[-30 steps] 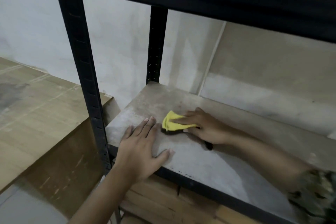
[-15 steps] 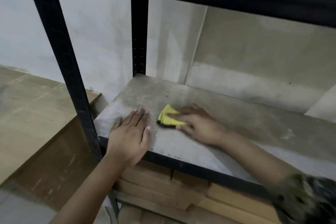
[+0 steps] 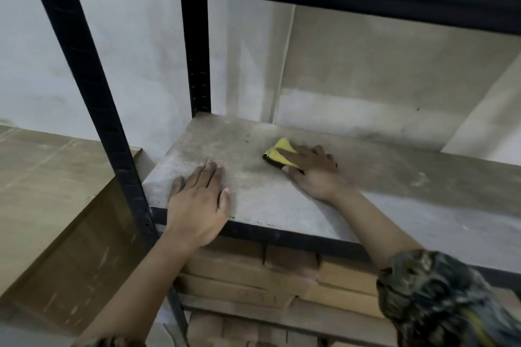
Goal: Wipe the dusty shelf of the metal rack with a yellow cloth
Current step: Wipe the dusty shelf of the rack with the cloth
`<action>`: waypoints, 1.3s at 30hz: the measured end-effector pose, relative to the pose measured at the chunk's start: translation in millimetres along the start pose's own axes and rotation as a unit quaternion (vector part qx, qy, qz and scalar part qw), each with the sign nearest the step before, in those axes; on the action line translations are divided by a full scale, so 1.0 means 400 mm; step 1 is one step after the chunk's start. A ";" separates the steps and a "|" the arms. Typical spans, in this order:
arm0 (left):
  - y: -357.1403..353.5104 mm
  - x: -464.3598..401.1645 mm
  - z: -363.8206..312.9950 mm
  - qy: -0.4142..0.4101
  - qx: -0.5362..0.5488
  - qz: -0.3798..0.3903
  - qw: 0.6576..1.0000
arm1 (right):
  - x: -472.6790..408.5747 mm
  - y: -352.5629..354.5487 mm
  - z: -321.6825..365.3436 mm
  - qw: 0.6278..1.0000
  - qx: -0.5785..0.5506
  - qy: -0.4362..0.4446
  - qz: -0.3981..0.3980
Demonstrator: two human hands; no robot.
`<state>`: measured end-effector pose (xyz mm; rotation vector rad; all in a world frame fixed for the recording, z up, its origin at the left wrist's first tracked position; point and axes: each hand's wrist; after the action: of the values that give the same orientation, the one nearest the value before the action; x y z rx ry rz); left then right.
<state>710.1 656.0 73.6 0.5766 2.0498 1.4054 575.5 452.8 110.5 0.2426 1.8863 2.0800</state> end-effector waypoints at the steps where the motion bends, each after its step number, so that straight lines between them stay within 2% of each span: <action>1: 0.000 0.001 0.000 0.000 0.000 0.000 1.000 | 0.013 -0.009 0.013 1.000 0.006 0.009 -0.011; 5: 0.000 0.000 0.003 -0.003 -0.002 0.000 1.000 | 0.147 -0.005 0.084 0.991 0.003 0.131 -0.021; 7: 0.004 -0.001 0.002 -0.010 -0.004 0.004 1.000 | 0.227 0.001 0.116 0.983 -0.038 0.180 -0.011; 10: 0.013 0.000 0.001 -0.015 -0.015 0.029 0.999 | 0.284 0.007 0.138 0.980 -0.084 0.179 -0.026; 13: 0.029 -0.007 -0.024 -0.007 0.022 0.065 0.998 | 0.286 0.029 0.133 0.992 -0.065 0.064 -0.092; 15: 0.043 -0.006 -0.075 -0.024 0.045 0.074 0.996 | 0.292 0.029 0.119 0.997 -0.003 -0.026 -0.076; 17: 0.049 0.001 -0.154 -0.062 0.062 0.067 0.994 | 0.308 0.013 0.109 0.997 0.029 -0.054 -0.047; 19: 0.043 0.009 -0.235 -0.095 0.076 0.069 0.990 | 0.332 0.006 0.088 0.996 0.016 -0.070 -0.056; 22: 0.010 0.029 -0.348 -0.131 0.076 0.090 0.984 | 0.409 0.024 -0.022 0.985 0.020 -0.150 -0.081; 26: -0.047 0.060 -0.466 -0.158 0.058 0.116 0.979 | 0.547 0.056 -0.240 0.950 0.020 -0.296 -0.101; 28: -0.082 0.071 -0.499 -0.165 0.048 0.133 0.976 | 0.576 0.072 -0.325 0.940 0.033 -0.324 -0.106; 30: -0.107 0.077 -0.505 -0.166 0.038 0.139 0.976 | 0.569 0.091 -0.358 0.943 0.027 -0.304 -0.133; 32: -0.120 0.078 -0.502 -0.163 0.037 0.131 0.977 | 0.541 0.109 -0.334 0.959 0.013 -0.238 -0.151; 34: -0.120 0.078 -0.499 -0.161 0.039 0.126 0.978 | 0.502 0.105 -0.256 0.987 -0.001 -0.119 -0.108; 36: -0.115 0.080 -0.504 -0.152 0.028 0.128 0.980 | 0.472 0.083 -0.186 0.999 0.010 -0.020 -0.044; 39: -0.104 0.083 -0.509 -0.145 0.032 0.129 0.980 | 0.447 0.074 -0.228 0.999 0.014 -0.015 -0.034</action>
<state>547.2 523.5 83.4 1.0425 1.8397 1.3089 374.1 427.4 113.7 0.2118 1.8800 1.9964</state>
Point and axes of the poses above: each hand's wrist, its own x-axis away from the middle knuckle, its own y-axis out of the back of the hand, z = x × y, and after that the axes turned 14 degrees about y, right-handed
